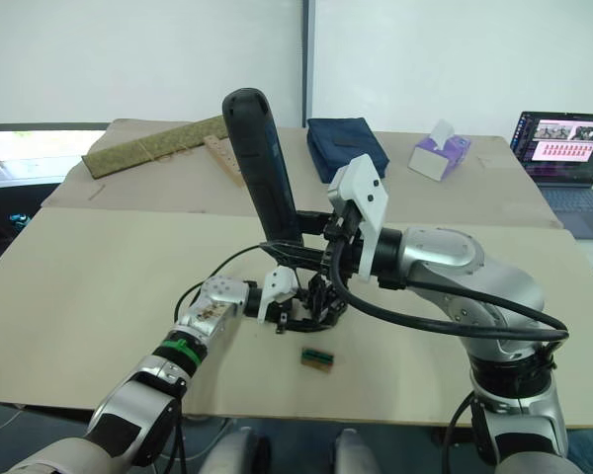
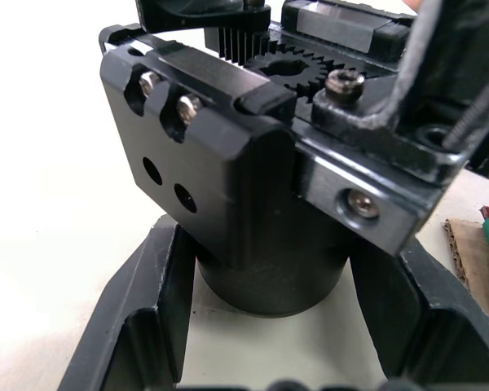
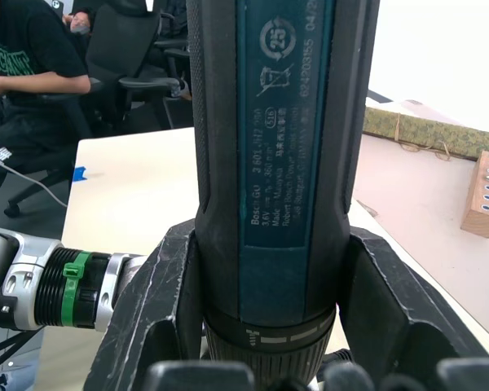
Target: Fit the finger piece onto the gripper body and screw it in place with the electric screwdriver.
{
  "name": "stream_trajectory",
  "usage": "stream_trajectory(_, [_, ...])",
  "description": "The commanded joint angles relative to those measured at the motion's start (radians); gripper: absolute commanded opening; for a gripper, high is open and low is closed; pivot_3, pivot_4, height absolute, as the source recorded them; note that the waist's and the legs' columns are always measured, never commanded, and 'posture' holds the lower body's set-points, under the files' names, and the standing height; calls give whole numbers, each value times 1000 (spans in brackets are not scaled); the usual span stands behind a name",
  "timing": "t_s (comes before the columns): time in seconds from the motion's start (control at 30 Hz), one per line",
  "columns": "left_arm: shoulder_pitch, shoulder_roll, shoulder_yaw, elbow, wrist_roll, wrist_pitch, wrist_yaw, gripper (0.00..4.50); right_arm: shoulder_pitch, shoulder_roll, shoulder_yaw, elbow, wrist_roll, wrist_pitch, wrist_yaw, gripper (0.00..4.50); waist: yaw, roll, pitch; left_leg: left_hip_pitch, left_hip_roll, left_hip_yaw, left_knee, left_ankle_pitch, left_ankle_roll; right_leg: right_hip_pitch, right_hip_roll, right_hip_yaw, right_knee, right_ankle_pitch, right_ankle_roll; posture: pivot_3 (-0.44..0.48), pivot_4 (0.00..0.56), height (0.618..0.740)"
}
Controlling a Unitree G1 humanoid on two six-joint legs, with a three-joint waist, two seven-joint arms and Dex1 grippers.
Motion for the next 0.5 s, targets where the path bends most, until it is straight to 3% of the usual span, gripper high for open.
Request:
stream_trajectory(0.03, [-36, -12, 10, -24, -19, -7, 0, 2267, 1, -9, -25, -40, 10, -14, 3, 1910, 0, 0, 0, 0, 0, 0, 0, 0, 0, 0, 0, 0, 0, 0, 0, 0, 150, 738])
stream_trajectory(0.5, [-43, -12, 11, -19, -19, -8, -3, 2267, 16, -34, -23, -49, 12, -4, 21, 1910, 0, 0, 0, 0, 0, 0, 0, 0, 0, 0, 0, 0, 0, 0, 0, 0, 150, 738])
